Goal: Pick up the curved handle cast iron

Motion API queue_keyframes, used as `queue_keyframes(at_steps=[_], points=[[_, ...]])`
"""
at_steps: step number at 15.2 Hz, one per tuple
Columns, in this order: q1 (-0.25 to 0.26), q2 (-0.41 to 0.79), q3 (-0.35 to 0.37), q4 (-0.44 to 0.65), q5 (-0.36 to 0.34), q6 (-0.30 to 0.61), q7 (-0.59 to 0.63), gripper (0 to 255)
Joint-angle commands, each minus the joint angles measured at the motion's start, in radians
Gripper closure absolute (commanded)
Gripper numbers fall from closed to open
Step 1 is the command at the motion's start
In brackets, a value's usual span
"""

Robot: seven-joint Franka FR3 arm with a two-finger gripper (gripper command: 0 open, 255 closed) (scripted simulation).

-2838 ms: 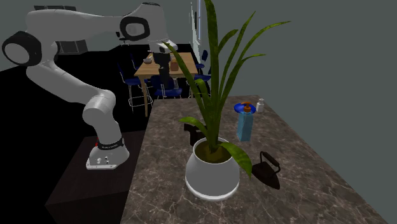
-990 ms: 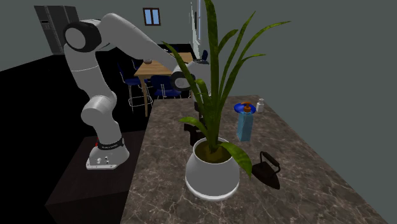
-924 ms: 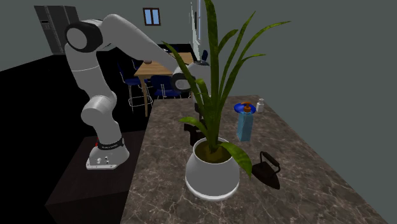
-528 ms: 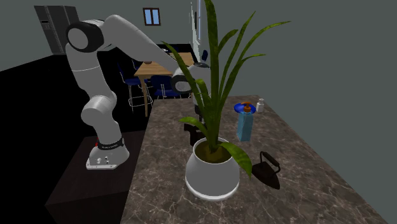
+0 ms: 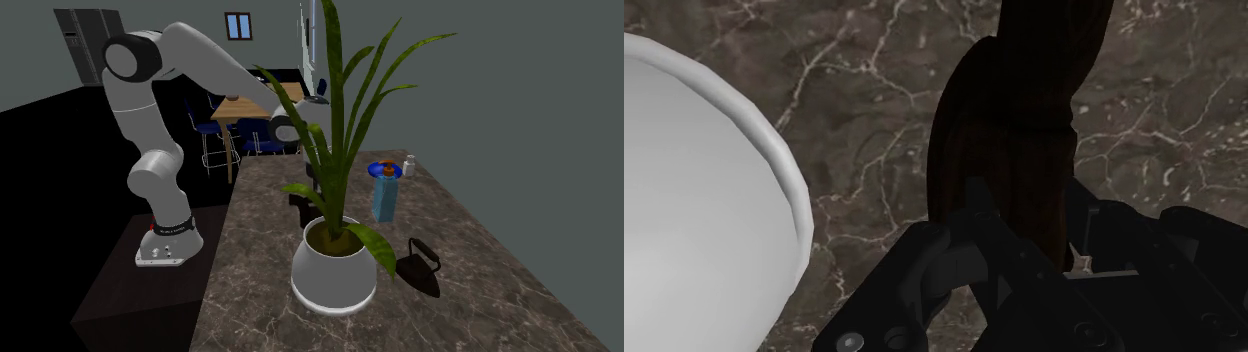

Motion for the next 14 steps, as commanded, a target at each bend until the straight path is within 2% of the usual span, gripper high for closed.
queue_keyframes(at_steps=[1, 14], points=[[0.0, -0.015, 0.001, 0.011, -0.003, -0.025, 0.003, 255], [-0.001, -0.091, 0.006, 0.103, -0.017, -0.193, 0.015, 255]])
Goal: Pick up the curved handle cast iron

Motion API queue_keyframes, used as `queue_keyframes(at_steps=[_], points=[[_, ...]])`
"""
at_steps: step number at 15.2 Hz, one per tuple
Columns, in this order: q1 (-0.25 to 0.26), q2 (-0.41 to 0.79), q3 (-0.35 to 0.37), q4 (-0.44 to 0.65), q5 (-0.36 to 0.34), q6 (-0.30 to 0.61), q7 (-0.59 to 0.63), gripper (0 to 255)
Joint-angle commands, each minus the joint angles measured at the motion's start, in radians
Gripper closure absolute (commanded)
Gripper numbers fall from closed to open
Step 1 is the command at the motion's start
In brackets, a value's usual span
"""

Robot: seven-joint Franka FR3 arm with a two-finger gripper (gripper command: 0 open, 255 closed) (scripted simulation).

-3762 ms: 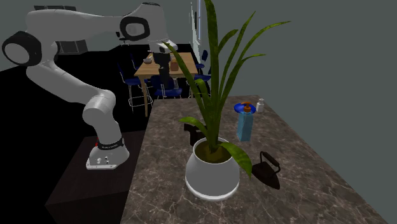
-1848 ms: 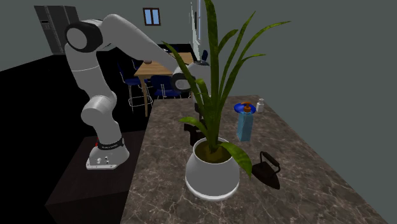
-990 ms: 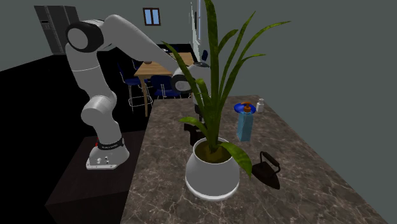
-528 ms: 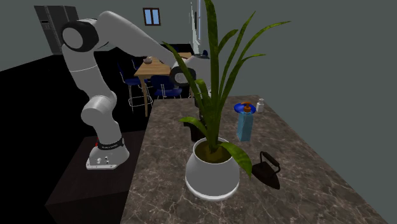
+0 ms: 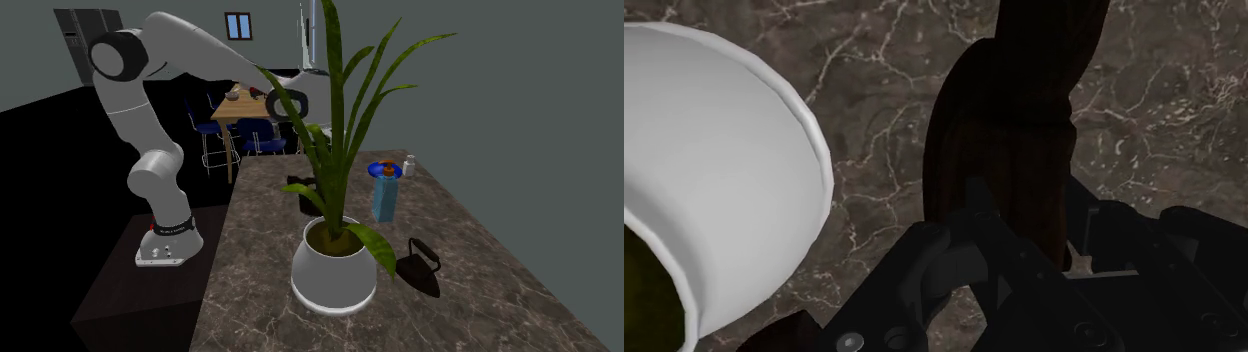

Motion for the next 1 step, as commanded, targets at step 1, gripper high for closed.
queue_keyframes(at_steps=[1], points=[[0.0, -0.003, 0.0, 0.007, 0.0, -0.008, 0.0, 255]])
